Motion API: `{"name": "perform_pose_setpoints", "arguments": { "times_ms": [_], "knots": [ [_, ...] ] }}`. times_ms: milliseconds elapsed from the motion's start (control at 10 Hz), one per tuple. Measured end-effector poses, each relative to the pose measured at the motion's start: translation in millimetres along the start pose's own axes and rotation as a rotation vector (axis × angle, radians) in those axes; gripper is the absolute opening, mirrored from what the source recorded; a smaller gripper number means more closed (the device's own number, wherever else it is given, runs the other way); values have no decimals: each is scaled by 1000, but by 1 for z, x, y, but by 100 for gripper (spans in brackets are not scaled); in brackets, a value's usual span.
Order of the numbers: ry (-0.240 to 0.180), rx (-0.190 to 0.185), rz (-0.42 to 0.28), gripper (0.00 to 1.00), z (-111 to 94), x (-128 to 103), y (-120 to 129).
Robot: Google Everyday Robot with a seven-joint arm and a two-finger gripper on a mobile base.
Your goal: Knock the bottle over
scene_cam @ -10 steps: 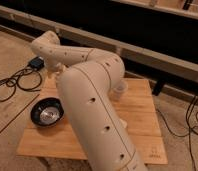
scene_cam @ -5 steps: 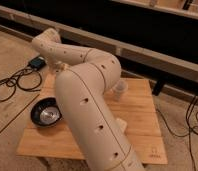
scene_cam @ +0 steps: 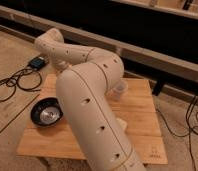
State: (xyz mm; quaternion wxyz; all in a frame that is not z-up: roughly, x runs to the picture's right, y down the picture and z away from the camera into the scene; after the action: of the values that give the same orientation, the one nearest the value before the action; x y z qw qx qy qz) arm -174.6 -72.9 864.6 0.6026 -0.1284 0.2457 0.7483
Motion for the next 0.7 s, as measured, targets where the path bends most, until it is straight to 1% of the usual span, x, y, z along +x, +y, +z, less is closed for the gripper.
{"name": "perform_pose_setpoints", "arguments": {
  "times_ms": [200, 400, 600, 700],
  "knots": [
    [34, 40, 20, 65, -2, 14, -32],
    [57, 73, 29, 65, -4, 27, -63],
    [68, 83, 24, 65, -9, 38, -87],
    [68, 83, 22, 65, -9, 40, -89]
  ]
}}
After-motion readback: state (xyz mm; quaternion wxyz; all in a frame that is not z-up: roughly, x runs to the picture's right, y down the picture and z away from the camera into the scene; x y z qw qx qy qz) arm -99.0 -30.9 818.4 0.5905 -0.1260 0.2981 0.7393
